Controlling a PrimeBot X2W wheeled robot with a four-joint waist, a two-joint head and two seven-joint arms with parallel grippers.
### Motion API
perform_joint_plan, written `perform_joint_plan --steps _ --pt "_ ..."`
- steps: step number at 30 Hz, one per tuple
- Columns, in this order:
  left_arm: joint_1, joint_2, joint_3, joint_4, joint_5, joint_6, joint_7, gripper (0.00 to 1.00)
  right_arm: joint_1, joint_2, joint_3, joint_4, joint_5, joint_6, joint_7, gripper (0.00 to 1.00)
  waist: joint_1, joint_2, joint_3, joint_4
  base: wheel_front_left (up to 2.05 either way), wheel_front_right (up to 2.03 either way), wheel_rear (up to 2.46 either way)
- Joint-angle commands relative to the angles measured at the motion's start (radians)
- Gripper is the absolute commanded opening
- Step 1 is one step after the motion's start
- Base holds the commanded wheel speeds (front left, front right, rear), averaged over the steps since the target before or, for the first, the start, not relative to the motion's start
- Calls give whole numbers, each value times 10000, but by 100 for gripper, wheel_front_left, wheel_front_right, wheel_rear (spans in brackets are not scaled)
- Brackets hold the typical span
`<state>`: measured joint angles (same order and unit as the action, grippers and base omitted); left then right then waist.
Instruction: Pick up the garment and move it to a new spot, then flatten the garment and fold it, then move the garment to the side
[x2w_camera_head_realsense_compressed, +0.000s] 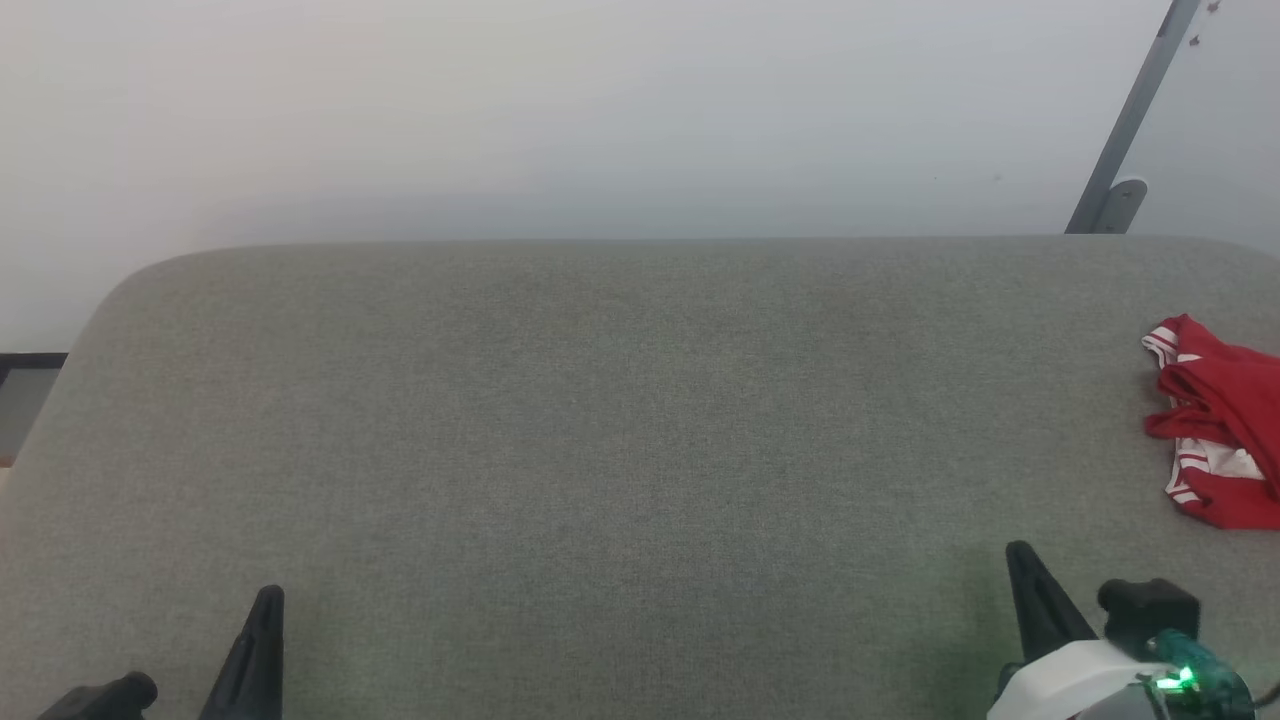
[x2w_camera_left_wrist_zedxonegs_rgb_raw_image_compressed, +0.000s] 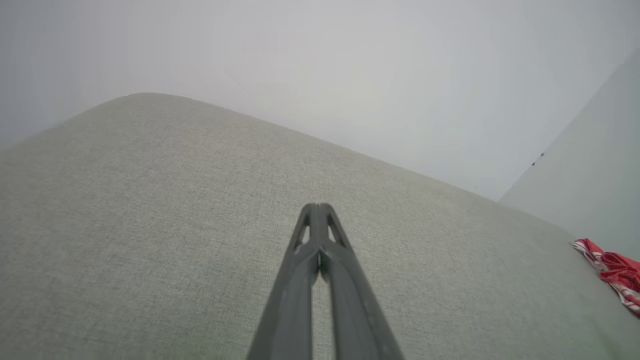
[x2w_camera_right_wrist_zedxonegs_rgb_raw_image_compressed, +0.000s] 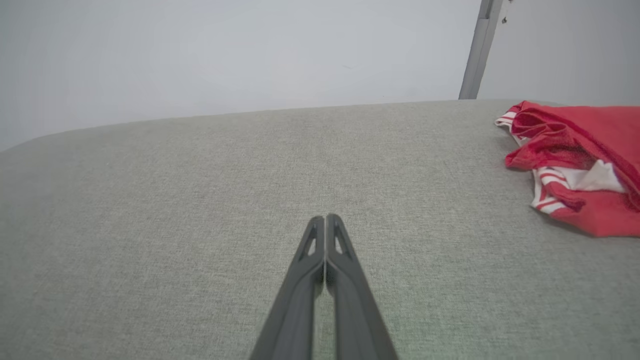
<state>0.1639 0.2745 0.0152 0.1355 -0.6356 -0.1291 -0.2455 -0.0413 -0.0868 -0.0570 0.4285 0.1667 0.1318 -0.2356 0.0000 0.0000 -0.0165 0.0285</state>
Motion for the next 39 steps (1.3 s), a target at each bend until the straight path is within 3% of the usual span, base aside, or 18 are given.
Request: perform_joint_plan --steps 1,39 --pt "-206 73 100 -93 -379 0 102 0 -235 -5 -60 -191 502 -1 139 0 0 0 2 -4 0 0 0" --pt "-1392 -927 475 434 -4650 -9 1644 0 -430 158 -260 -1011 6789 -6 1617 0 0 0 63 -93 0 0 0"
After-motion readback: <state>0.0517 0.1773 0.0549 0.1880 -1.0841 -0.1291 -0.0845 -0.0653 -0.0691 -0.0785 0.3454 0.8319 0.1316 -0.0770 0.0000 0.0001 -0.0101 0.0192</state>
